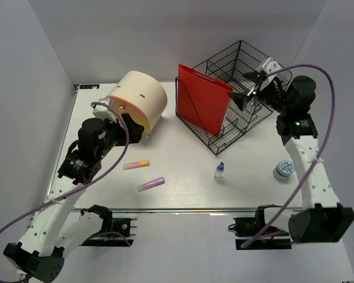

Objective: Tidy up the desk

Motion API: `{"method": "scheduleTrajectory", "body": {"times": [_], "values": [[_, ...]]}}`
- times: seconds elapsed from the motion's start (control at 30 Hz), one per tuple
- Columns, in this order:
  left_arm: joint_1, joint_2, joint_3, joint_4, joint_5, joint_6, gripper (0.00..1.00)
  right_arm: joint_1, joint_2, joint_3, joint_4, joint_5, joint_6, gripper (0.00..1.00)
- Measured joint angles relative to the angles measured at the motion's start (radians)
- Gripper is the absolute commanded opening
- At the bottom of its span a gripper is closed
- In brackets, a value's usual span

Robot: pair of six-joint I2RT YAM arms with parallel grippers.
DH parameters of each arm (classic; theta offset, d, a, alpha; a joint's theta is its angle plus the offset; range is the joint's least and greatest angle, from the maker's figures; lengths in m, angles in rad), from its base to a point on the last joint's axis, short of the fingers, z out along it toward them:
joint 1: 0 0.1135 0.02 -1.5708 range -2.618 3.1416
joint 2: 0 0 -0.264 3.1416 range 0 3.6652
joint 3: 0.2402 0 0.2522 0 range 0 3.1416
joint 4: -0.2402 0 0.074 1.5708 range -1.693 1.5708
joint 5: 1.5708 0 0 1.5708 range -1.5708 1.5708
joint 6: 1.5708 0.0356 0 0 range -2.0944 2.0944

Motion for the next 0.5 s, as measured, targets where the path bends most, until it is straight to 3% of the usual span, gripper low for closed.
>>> {"method": "scheduleTrajectory", "body": {"times": [0.03,0.1,0.13,0.17,0.2,0.23,0.33,0.43,0.5], "values": [[0.000,0.003,0.000,-0.005,-0.007,0.000,0.93,0.000,-0.030,0.000,-0.032,-0.009,0.007,0.89],[0.000,0.012,0.000,-0.019,-0.029,-0.002,0.81,0.000,-0.075,-0.008,-0.079,-0.036,0.027,0.74],[0.000,0.013,0.000,-0.023,-0.039,-0.005,0.78,0.000,-0.103,-0.026,-0.095,-0.058,0.041,0.58],[0.000,0.013,0.000,-0.024,-0.048,-0.005,0.74,0.001,-0.131,-0.055,-0.108,-0.079,0.055,0.21],[0.000,0.012,0.000,-0.023,-0.058,-0.005,0.65,0.001,-0.160,-0.087,-0.127,-0.108,0.066,0.06],[0.000,0.012,0.000,-0.021,-0.069,-0.007,0.61,0.002,-0.183,-0.117,-0.142,-0.133,0.080,0.00],[0.003,0.025,0.000,-0.016,-0.100,-0.004,0.40,0.012,-0.228,-0.219,-0.190,-0.214,0.105,0.03],[0.008,0.079,0.014,-0.021,-0.137,0.004,0.21,0.026,-0.225,-0.310,-0.237,-0.264,0.112,0.29],[0.018,0.139,0.037,-0.029,-0.157,0.018,0.22,0.033,-0.216,-0.359,-0.264,-0.283,0.112,0.38]]}}
